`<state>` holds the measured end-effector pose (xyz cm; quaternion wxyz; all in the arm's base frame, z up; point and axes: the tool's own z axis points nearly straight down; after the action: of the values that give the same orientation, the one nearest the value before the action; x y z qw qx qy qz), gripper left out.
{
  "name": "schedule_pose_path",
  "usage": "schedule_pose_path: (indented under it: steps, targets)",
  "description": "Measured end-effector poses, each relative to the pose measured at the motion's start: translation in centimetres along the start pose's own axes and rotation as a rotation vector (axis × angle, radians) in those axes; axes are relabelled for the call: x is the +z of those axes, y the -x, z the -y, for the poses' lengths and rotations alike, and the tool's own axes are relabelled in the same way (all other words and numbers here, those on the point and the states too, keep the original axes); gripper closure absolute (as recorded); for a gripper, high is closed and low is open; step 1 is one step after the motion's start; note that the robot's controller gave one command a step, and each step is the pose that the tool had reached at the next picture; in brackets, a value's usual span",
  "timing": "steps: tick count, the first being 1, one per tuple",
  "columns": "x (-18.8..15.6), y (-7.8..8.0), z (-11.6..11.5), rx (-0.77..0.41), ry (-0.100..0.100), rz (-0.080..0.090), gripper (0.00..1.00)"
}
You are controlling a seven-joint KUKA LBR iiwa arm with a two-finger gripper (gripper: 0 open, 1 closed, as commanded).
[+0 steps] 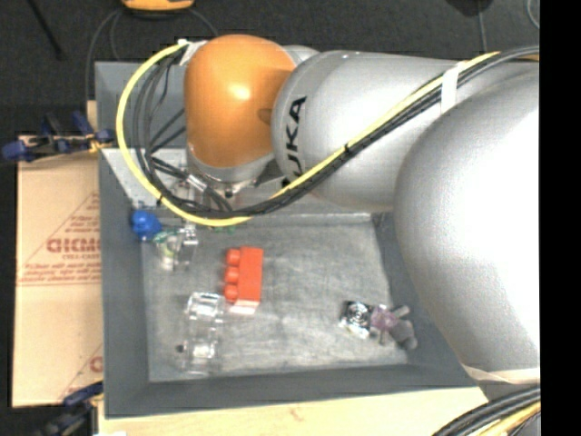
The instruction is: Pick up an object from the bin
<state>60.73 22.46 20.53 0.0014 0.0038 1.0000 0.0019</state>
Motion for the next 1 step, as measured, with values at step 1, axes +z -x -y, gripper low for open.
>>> schedule_pose_path:
  steps: [1]
  targets:
    - [12.10, 4.16, 0.60, 0.218, 0.000, -0.001, 0.00]
